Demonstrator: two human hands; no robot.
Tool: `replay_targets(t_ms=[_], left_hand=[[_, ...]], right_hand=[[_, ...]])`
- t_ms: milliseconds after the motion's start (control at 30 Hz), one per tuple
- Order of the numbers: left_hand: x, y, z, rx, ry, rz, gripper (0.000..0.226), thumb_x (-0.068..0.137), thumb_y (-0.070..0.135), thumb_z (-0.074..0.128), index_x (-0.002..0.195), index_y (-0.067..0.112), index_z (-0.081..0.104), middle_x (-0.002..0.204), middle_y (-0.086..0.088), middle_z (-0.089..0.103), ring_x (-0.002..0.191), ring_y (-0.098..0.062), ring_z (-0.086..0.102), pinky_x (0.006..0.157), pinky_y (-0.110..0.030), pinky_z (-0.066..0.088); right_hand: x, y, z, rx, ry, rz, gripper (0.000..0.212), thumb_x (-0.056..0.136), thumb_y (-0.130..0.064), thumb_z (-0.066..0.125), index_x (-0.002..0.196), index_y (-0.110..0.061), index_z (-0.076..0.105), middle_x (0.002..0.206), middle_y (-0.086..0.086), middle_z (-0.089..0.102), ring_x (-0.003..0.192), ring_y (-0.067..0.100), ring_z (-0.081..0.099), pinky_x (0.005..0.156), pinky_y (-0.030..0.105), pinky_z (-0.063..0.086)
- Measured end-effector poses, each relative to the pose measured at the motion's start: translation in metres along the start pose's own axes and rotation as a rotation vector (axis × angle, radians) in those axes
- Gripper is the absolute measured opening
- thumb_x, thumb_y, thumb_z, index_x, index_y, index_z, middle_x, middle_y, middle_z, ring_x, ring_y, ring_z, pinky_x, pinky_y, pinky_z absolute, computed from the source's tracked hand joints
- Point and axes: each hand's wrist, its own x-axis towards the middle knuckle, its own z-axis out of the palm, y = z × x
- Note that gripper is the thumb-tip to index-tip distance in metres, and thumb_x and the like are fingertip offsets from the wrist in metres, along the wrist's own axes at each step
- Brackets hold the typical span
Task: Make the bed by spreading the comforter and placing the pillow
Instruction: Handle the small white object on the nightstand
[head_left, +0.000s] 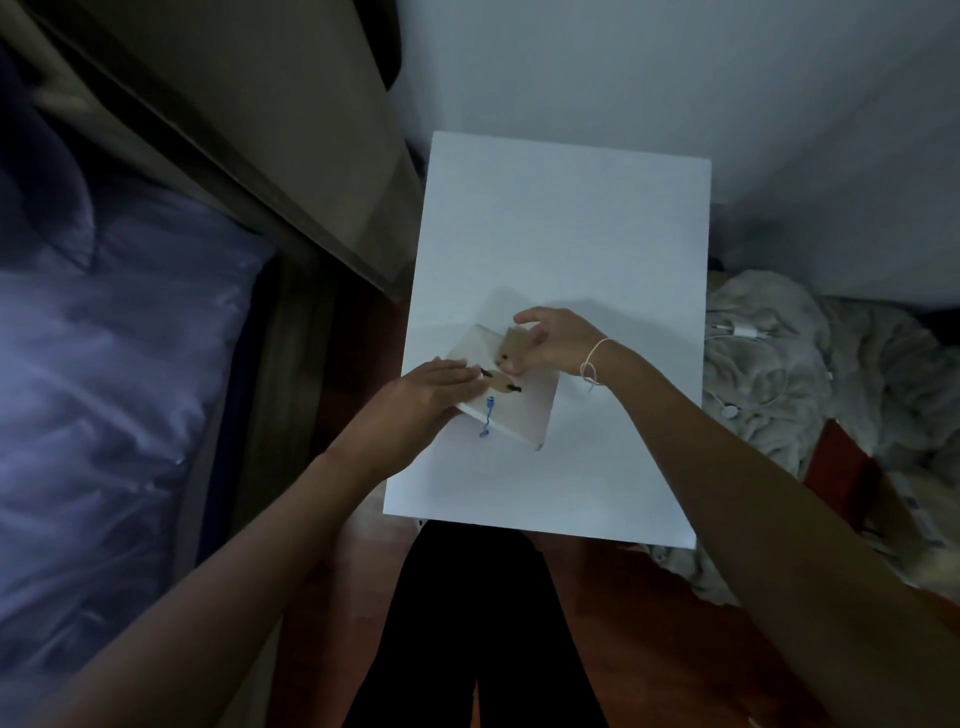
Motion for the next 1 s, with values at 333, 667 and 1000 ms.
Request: replay_targets(t_ms=[333, 667, 1000], left_hand=[[0.016, 0.004, -0.010, -0.055, -0.060, -0.038, 0.035, 0.089, 0.012, 0.060, 0.124, 0.017, 0.061, 0.132, -0.004, 0.057, 0.129, -0.020, 0.047, 0.111, -0.025, 0.025], [0.047, 0.031, -0.028, -0.052, -0.064, -0.065, 0.031, 0.094, 0.022, 0.053, 0.125, 0.023, 0.059, 0.116, -0.006, 0.066, 0.104, -0.026, 0.058, 0.086, -0.040, 0.048], [0.069, 0.042, -0.029, -0.022, 0.226, -0.012, 0.040, 0.084, 0.001, 0.060, 0.123, 0.012, 0.059, 0.111, -0.006, 0.069, 0.095, -0.030, 0.063, 0.096, -0.039, 0.039]], right_hand=[[0.001, 0.005, -0.004, 0.144, 0.114, -0.032, 0.061, 0.061, -0.021, 0.087, 0.118, -0.022, 0.062, 0.114, -0.001, 0.056, 0.105, 0.015, 0.055, 0.085, 0.022, 0.036], [-0.038, 0.028, -0.026, 0.407, 0.188, -0.135, 0.054, 0.082, 0.021, 0.041, 0.128, -0.005, 0.054, 0.132, 0.012, 0.055, 0.115, 0.022, 0.057, 0.073, 0.019, 0.045], [-0.074, 0.049, -0.004, 0.308, 0.482, -0.324, 0.029, 0.083, -0.010, 0.068, 0.111, -0.018, 0.069, 0.102, -0.004, 0.070, 0.092, 0.004, 0.065, 0.086, 0.018, 0.050]])
